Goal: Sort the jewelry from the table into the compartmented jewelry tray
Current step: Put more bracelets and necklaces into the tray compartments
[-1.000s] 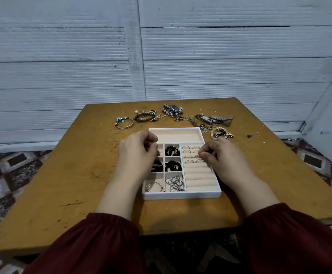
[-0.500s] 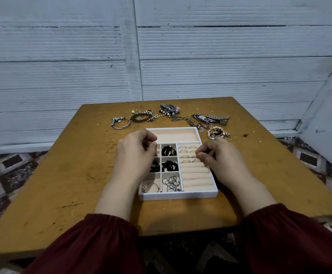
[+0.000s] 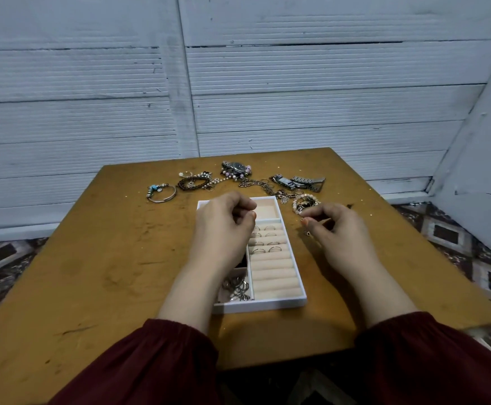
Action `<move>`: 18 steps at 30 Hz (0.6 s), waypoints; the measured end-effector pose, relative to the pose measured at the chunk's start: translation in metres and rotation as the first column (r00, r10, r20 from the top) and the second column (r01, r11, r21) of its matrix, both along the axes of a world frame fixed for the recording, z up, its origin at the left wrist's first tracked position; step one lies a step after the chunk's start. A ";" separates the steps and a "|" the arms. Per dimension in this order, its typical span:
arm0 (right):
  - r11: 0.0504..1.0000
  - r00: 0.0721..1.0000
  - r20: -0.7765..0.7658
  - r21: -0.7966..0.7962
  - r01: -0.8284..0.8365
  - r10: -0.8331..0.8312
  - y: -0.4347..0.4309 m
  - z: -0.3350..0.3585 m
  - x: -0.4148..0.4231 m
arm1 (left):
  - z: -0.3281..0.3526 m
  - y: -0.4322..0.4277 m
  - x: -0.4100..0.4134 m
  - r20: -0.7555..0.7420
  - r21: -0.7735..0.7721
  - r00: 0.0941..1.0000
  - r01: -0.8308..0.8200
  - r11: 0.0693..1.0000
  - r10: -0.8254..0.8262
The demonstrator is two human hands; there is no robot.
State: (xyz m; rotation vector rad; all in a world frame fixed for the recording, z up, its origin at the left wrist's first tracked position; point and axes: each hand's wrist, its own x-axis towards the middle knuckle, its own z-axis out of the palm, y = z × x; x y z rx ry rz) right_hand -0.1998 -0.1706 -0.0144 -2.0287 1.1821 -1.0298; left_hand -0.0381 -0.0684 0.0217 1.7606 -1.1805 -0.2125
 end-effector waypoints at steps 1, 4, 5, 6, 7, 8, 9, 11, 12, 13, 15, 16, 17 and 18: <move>1.000 1.000 0.004 -0.004 0.008 -0.008 -0.003 0.000 -0.001 | -0.001 -0.004 -0.002 -0.011 0.005 1.000 0.012 1.000 -0.012; 0.999 0.999 -0.007 -0.014 0.040 -0.040 -0.012 0.001 -0.006 | -0.002 -0.016 -0.007 -0.018 0.020 0.999 0.045 0.999 -0.044; 0.998 0.998 -0.014 -0.019 0.055 -0.055 -0.016 0.001 -0.008 | -0.002 -0.020 -0.008 -0.015 0.024 0.998 0.057 0.998 -0.056; 0.997 0.997 -0.022 -0.025 0.070 -0.071 -0.019 0.001 -0.009 | -0.001 -0.024 -0.010 -0.012 0.028 0.997 0.072 0.997 -0.071; 0.996 0.996 -0.032 -0.033 0.085 -0.086 -0.023 0.002 -0.010 | 0.000 -0.029 -0.011 -0.005 0.032 0.996 0.087 0.996 -0.087; 0.994 0.994 -0.050 -0.044 0.097 -0.099 -0.027 0.002 -0.010 | 0.001 -0.034 -0.012 0.010 0.036 0.995 0.101 0.994 -0.101; 0.993 0.991 -0.080 -0.056 0.105 -0.109 -0.033 0.002 -0.010 | 0.003 -0.039 -0.012 0.030 0.045 0.993 0.110 0.993 -0.111; 0.991 0.975 -0.187 -0.079 0.107 -0.120 -0.041 0.003 -0.009 | 0.006 -0.049 -0.012 0.062 0.058 0.990 0.121 0.991 -0.125; 0.990 0.960 -0.253 -0.094 0.103 -0.124 -0.046 0.004 -0.008 | 0.007 -0.054 -0.011 0.072 0.064 0.989 0.128 0.990 -0.132; 0.989 0.940 -0.317 -0.110 0.095 -0.125 -0.050 0.005 -0.007 | 0.008 -0.059 -0.011 0.084 0.073 0.987 0.131 0.989 -0.137; 0.988 0.895 -0.428 -0.139 0.070 -0.123 -0.058 0.006 -0.005 | 0.010 -0.069 -0.012 0.112 0.093 0.984 0.131 0.987 -0.142; 0.987 0.871 -0.477 -0.153 0.053 -0.121 -0.061 0.006 -0.004 | 0.011 -0.072 -0.012 0.126 0.104 0.982 0.130 0.986 -0.143; 0.987 0.847 -0.519 -0.159 0.036 -0.115 -0.064 0.006 -0.004 | 0.012 -0.076 -0.012 0.141 0.116 0.980 0.127 0.985 -0.143; 0.987 0.827 -0.552 -0.156 0.022 -0.106 -0.066 0.006 -0.003 | 0.013 -0.079 -0.012 0.156 0.128 0.977 0.125 0.984 -0.145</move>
